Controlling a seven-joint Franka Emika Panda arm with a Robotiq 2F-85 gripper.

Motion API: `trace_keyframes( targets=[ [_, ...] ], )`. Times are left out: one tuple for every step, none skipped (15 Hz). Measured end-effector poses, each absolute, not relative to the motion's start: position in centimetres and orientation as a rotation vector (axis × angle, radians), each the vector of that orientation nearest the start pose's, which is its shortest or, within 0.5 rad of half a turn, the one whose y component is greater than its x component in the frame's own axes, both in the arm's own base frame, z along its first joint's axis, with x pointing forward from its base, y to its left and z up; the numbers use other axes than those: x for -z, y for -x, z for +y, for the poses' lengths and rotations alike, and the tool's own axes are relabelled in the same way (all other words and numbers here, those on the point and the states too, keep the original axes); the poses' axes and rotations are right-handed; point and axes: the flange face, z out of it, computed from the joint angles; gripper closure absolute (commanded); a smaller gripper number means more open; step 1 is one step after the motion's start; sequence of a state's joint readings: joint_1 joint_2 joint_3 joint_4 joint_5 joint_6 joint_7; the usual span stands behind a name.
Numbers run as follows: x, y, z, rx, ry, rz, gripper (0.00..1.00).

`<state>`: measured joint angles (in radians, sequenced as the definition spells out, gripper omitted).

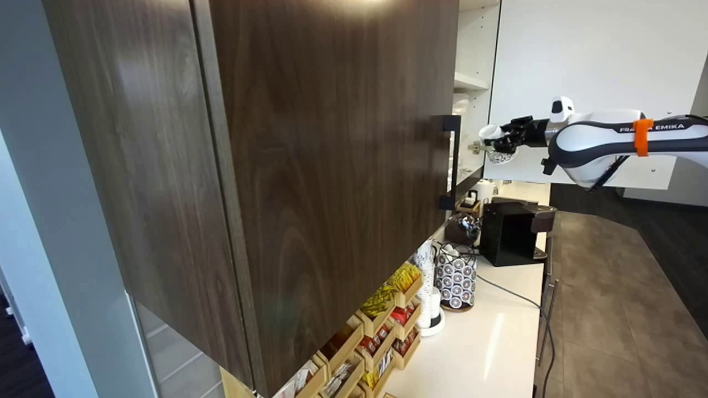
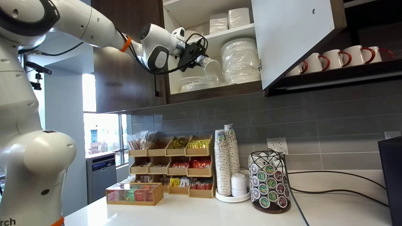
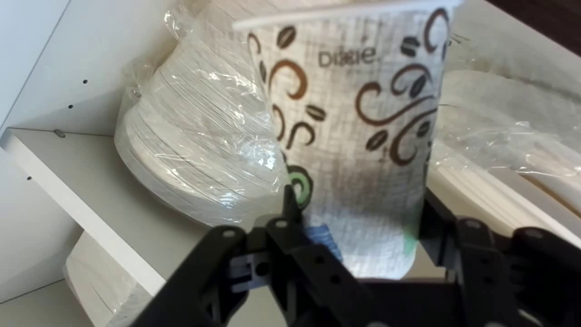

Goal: Pick up the coffee cup from the counter and put it on the bottom shelf of the open cabinet

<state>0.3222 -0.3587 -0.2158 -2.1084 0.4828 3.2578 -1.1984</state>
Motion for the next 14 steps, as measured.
trace_keyframes(
  targets=[
    [-73.2,-47.8,-2.0,2.328,2.481,-0.933,0.63],
    [-73.2,-47.8,-2.0,2.328,2.481,-0.932,0.63],
    [-73.3,-47.8,-1.9,2.329,2.476,-0.928,0.63],
    [-73.5,-47.9,-1.8,2.332,2.464,-0.919,0.63],
    [-73.8,-48.1,-1.7,2.337,2.447,-0.905,0.63],
    [-74.1,-48.3,-1.5,2.345,2.425,-0.886,0.63],
    [-74.5,-48.7,-1.4,2.35,2.404,-0.868,0.63],
    [-74.7,-49.1,-1.3,2.35,2.389,-0.846,0.63],
    [-74.9,-49.6,-1.4,2.35,2.379,-0.821,0.63],
    [-75.0,-50.1,-1.5,2.347,2.375,-0.797,0.63],
    [-74.9,-50.6,-1.7,2.34,2.376,-0.773,0.63],
    [-74.7,-51.2,-1.8,2.332,2.376,-0.749,0.63],
    [-74.5,-51.7,-1.8,2.321,2.376,-0.722,0.63],
    [-74.3,-52.1,-1.8,2.308,2.371,-0.69,0.63]
  ],
)
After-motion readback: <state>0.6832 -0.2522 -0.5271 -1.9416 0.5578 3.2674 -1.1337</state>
